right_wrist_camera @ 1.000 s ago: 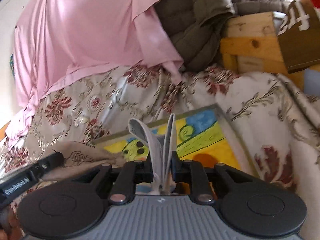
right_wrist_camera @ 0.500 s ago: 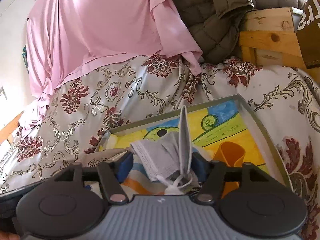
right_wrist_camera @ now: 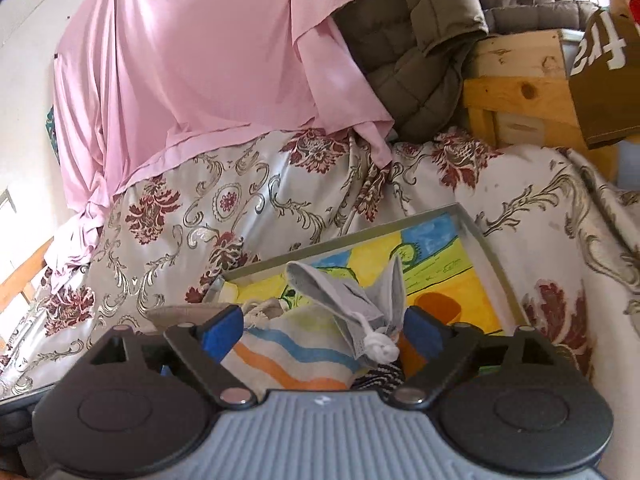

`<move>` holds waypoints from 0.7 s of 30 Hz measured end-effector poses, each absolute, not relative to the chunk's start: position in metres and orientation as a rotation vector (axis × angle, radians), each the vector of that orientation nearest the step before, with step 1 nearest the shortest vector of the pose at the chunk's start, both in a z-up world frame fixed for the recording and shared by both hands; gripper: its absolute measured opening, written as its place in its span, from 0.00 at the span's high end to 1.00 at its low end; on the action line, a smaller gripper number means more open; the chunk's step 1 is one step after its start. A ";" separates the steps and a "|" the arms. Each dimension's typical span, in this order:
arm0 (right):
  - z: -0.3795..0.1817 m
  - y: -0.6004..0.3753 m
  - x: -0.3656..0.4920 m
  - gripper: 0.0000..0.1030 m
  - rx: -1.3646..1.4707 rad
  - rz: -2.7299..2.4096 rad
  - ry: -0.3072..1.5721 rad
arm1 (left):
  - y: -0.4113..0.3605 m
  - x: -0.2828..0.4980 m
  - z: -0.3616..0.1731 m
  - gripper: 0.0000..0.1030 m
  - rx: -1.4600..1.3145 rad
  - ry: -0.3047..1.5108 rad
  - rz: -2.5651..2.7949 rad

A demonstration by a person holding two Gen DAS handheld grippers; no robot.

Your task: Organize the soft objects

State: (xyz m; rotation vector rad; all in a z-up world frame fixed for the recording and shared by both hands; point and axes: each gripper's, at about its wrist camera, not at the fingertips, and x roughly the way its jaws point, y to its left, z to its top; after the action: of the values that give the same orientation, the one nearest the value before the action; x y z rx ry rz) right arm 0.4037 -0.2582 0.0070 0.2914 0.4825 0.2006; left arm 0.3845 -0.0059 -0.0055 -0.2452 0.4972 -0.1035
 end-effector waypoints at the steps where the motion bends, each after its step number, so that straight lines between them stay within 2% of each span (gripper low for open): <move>1: 0.010 -0.260 0.399 0.10 0.289 0.197 0.474 | -0.006 0.381 -0.002 0.43 -0.245 0.490 -0.100; 16: 0.045 -0.273 0.311 0.01 0.267 0.149 0.361 | -0.009 0.305 0.042 0.21 -0.245 0.404 -0.092; 21: 0.051 -0.271 0.269 0.00 0.247 0.144 0.327 | -0.009 0.271 0.050 0.12 -0.233 0.379 -0.090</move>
State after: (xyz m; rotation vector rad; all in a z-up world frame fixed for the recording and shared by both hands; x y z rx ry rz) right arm 0.2695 -0.2715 0.0506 0.2475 0.3273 0.1435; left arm 0.2708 -0.0091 0.0503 -0.2327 0.3791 -0.0900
